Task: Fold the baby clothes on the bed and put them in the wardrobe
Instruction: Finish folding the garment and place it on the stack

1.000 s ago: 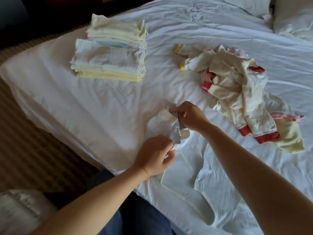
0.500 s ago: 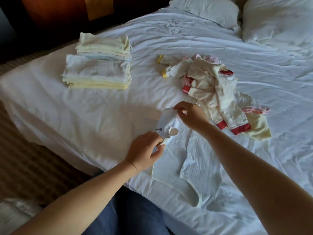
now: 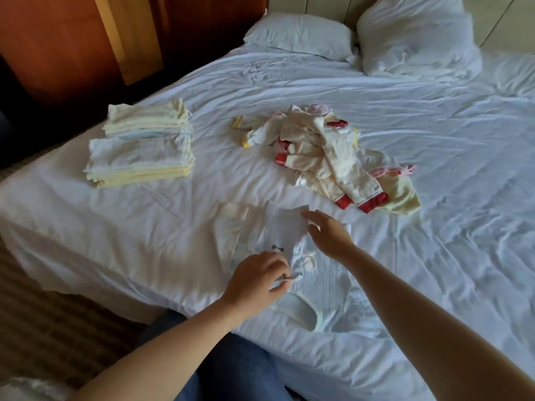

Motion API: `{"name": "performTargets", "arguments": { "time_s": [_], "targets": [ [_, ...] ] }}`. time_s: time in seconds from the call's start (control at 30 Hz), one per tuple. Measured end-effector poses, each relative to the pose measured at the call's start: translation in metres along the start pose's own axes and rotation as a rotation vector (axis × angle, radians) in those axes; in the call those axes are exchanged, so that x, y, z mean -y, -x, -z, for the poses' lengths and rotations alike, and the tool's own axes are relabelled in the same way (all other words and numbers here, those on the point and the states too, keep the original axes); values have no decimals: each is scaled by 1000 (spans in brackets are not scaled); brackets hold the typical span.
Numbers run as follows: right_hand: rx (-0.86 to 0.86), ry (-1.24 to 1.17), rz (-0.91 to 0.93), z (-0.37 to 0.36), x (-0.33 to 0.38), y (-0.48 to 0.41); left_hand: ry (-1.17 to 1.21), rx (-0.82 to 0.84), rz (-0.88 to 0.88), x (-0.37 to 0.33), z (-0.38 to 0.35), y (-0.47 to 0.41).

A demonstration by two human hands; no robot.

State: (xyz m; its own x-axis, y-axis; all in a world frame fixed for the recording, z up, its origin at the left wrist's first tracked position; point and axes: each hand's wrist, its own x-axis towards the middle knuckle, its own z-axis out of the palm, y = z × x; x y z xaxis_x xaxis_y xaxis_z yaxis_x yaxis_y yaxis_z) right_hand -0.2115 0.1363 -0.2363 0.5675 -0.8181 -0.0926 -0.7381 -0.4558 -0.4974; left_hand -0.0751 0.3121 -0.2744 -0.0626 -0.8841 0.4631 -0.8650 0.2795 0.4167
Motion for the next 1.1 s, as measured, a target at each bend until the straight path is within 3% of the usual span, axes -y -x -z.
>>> {"name": "performTargets", "arguments": {
  "time_s": [0.2, 0.37, 0.5, 0.77, 0.97, 1.1],
  "targets": [
    [54, 49, -64, -8, -5, 16, -9, 82, 16, 2, -2, 7],
    [130, 131, -51, -15, -4, 14, 72, 87, 212, 2, -3, 8],
    [241, 281, -34, -18, -12, 8, -53, 202, 79, 3, -3, 8],
    [94, 254, 139, -14, -6, 35, -105, 197, 129, -8, -3, -6],
    [183, 315, 114, -29, -20, 74, -330, 554, 188, -15, -16, -3],
    [113, 248, 156, -21, -28, 93, -332, 612, 237, -20, -12, -8]
  ]
}}
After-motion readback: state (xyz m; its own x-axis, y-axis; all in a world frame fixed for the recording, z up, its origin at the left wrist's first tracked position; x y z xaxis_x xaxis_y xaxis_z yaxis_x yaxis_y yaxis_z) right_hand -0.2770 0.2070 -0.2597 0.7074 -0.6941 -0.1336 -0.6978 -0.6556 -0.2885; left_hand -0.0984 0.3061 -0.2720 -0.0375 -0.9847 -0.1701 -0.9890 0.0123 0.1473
